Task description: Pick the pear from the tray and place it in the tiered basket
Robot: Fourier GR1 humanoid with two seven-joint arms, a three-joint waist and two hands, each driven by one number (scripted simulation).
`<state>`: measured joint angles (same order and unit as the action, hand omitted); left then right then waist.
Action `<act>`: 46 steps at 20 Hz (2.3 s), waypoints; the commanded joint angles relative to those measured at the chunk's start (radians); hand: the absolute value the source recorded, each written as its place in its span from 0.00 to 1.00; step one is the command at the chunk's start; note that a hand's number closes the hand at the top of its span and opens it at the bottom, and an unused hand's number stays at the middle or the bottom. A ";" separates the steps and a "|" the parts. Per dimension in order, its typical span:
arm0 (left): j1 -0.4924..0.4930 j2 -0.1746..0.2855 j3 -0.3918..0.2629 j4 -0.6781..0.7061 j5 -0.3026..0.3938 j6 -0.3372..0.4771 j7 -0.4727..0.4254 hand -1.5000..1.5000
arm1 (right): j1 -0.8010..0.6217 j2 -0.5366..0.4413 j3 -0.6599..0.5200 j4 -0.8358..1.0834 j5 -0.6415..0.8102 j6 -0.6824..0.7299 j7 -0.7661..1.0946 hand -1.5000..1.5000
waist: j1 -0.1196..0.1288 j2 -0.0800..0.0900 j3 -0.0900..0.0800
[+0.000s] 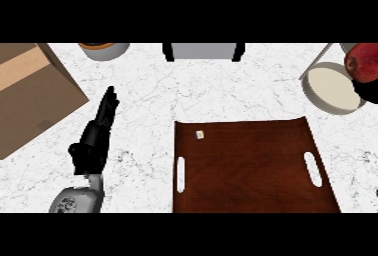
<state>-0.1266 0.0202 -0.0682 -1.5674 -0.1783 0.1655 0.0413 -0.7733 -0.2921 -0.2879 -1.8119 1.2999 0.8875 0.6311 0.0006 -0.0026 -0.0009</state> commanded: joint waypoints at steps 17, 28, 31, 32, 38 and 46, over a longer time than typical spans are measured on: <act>-0.041 0.015 0.030 0.017 0.028 -0.035 0.004 0.50 | -0.274 -0.222 -0.108 0.637 -0.067 -0.387 -0.101 1.00 | 0.014 0.006 0.001; -0.037 -0.006 0.013 0.035 0.000 -0.011 -0.009 0.50 | -0.244 -0.311 -0.223 0.952 -0.106 -0.613 -0.171 1.00 | 0.017 0.010 0.002; 0.002 -0.019 -0.016 0.045 -0.015 -0.002 -0.039 0.50 | -0.289 -0.277 -0.271 1.024 -0.161 -0.666 -0.157 0.00 | 0.024 0.011 0.001; 0.005 -0.007 -0.020 -0.022 -0.007 -0.023 0.000 0.50 | -0.275 -0.279 -0.281 1.050 -0.175 -0.699 -0.185 0.00 | 0.026 0.009 0.002; -0.028 0.001 0.016 0.022 0.001 -0.006 0.009 0.50 | -0.313 -0.324 -0.387 1.046 -0.301 -0.756 -0.224 0.00 | 0.014 0.007 0.001; 0.052 0.036 0.024 -0.068 0.029 -0.043 0.018 0.50 | -0.169 -0.421 -0.532 0.929 -0.395 -0.842 -0.175 0.00 | -0.007 -0.006 0.001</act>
<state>-0.1306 0.0229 -0.0578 -1.5624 -0.1726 0.1520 0.0407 -1.0098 -0.6564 -0.7511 -0.8369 0.9525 0.0465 0.4361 0.0006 -0.0013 0.0000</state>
